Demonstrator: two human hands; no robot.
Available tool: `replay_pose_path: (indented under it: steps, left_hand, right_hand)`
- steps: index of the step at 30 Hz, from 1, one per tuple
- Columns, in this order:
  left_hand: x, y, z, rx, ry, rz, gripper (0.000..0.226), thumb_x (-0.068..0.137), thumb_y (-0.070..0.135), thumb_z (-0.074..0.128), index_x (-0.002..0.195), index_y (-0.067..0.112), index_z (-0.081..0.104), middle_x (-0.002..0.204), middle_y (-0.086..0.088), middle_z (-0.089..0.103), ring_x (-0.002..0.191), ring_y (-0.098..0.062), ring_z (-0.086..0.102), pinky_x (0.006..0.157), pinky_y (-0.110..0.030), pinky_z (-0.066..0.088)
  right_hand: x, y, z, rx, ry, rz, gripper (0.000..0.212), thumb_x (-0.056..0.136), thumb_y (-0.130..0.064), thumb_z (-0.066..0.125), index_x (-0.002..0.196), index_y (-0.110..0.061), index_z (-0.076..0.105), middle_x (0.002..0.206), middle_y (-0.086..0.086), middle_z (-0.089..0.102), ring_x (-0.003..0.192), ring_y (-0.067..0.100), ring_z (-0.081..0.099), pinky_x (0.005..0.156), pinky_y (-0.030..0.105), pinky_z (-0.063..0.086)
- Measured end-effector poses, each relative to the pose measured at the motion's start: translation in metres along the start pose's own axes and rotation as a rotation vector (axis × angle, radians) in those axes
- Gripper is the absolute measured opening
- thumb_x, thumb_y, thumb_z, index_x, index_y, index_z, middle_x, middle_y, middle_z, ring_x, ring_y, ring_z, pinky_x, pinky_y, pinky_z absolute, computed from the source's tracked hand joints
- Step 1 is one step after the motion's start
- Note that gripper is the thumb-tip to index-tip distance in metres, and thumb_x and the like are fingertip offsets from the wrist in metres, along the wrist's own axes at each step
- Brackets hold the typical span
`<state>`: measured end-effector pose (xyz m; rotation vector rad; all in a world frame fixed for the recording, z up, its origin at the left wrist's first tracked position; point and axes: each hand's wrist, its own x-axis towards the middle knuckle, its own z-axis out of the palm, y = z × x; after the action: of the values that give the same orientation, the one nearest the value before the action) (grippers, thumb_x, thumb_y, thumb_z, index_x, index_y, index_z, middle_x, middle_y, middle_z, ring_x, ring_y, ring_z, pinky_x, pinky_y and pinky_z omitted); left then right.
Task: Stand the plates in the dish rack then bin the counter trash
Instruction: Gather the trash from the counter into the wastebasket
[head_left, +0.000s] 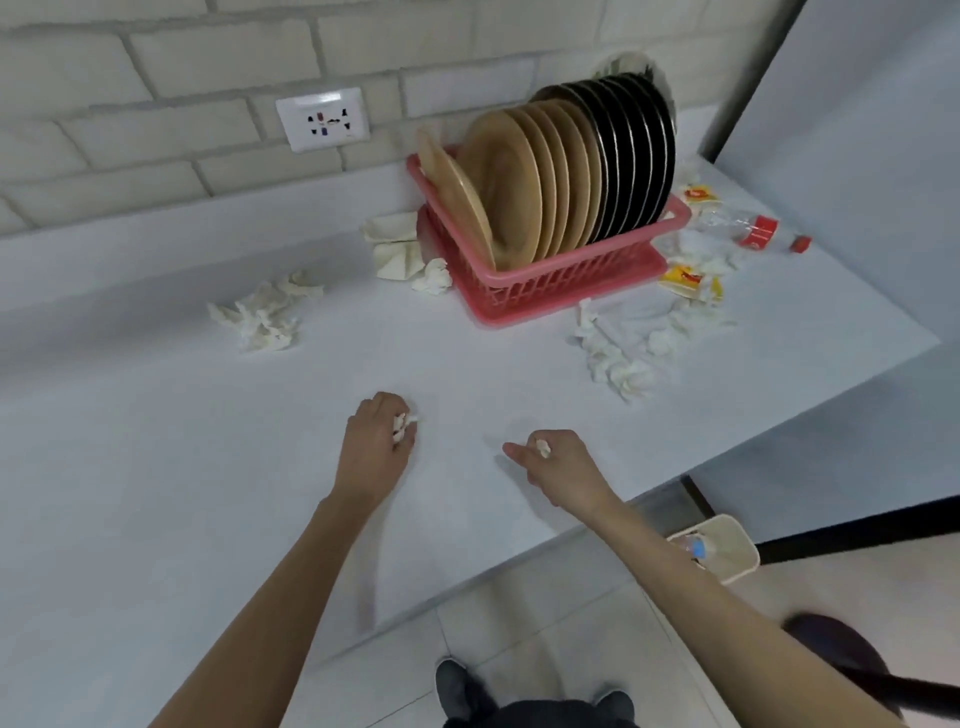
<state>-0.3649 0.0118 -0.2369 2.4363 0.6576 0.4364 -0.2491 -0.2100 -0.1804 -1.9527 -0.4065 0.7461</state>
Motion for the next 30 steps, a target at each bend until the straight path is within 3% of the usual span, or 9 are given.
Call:
replay_pose_path:
  steps: [3,6,8,11,15,18,21,24,30]
  left_hand:
    - [-0.005,0.024,0.001,-0.045,-0.052,-0.017,0.012,0.102,0.013,0.041,0.1,0.023,0.048,0.087,0.007,0.053,0.073,-0.015,0.05,0.072,-0.03,0.039]
    - [-0.009,0.054,0.003,-0.079,-0.081,0.022,0.026,0.103,0.009,0.041,0.124,0.016,0.056,0.113,0.006,0.061,0.091,-0.013,0.056,0.083,-0.027,0.043]
    - [-0.014,0.082,0.011,-0.11,-0.139,0.052,0.021,0.101,0.005,0.045,0.107,0.013,0.064,0.108,0.004,0.065,0.091,-0.011,0.057,0.08,-0.028,0.046]
    - [-0.029,0.136,0.034,-0.162,-0.238,-0.003,0.03,0.103,0.023,0.048,0.079,0.007,0.057,0.077,-0.005,0.058,0.071,-0.014,0.05,0.067,-0.027,0.038]
    - [-0.056,0.223,0.081,-0.268,-0.294,0.023,0.052,0.101,0.039,0.051,0.064,0.004,0.045,0.059,-0.007,0.044,0.056,-0.01,0.037,0.058,-0.023,0.029]
    - [-0.077,0.275,0.122,-0.329,-0.321,0.01,0.06,0.1,0.046,0.05,0.058,0.004,0.042,0.055,-0.015,0.044,0.053,-0.015,0.041,0.057,-0.032,0.033]
    - [-0.098,0.32,0.155,-0.4,-0.385,-0.007,0.064,0.102,0.043,0.049,0.054,0.0,0.044,0.046,-0.013,0.047,0.046,-0.019,0.046,0.054,-0.036,0.039]
    - [-0.114,0.354,0.183,-0.477,-0.444,-0.053,0.064,0.1,0.043,0.049,0.052,0.0,0.047,0.041,-0.008,0.047,0.04,-0.016,0.044,0.047,-0.027,0.037]
    - [-0.12,0.397,0.222,-0.468,-0.511,-0.111,0.072,0.101,0.045,0.048,0.041,0.008,0.038,0.037,-0.004,0.034,0.035,-0.017,0.034,0.039,-0.024,0.032]
  right_hand:
    - [-0.013,0.016,-0.022,-0.003,-0.028,0.01,0.051,0.098,-0.036,0.057,0.059,-0.007,0.039,0.055,0.008,0.043,0.038,0.004,0.034,0.044,0.01,0.028]
    - [-0.026,0.033,-0.046,0.064,-0.003,0.046,0.055,0.101,-0.046,0.046,0.058,-0.012,0.038,0.053,0.0,0.04,0.046,0.01,0.04,0.052,0.019,0.032]
    - [-0.036,0.045,-0.065,0.151,0.02,0.09,0.054,0.101,-0.048,0.041,0.059,-0.015,0.036,0.057,-0.001,0.039,0.051,0.013,0.04,0.059,0.023,0.036]
    - [-0.056,0.061,-0.101,0.136,0.033,0.044,0.053,0.103,-0.039,0.041,0.058,-0.011,0.041,0.056,-0.003,0.043,0.051,0.01,0.042,0.06,0.023,0.037]
    - [-0.091,0.092,-0.162,0.072,0.063,-0.018,0.042,0.098,-0.022,0.053,0.059,-0.008,0.061,0.045,-0.009,0.05,0.043,0.005,0.044,0.052,0.021,0.038]
    - [-0.111,0.12,-0.202,0.057,0.107,-0.012,0.045,0.096,-0.033,0.06,0.058,-0.009,0.065,0.044,-0.002,0.057,0.042,0.01,0.051,0.053,0.019,0.044]
    - [-0.128,0.149,-0.235,0.123,0.117,0.031,0.045,0.094,-0.036,0.062,0.059,-0.008,0.064,0.049,0.009,0.06,0.037,0.018,0.049,0.044,0.021,0.041]
    - [-0.142,0.171,-0.264,0.111,0.147,0.073,0.045,0.094,-0.038,0.063,0.058,-0.009,0.063,0.044,0.005,0.053,0.035,0.016,0.044,0.039,0.02,0.035]
    - [-0.15,0.205,-0.306,0.079,0.276,0.11,0.063,0.098,-0.044,0.054,0.043,-0.016,0.039,0.04,-0.002,0.039,0.041,0.013,0.038,0.054,0.028,0.038]
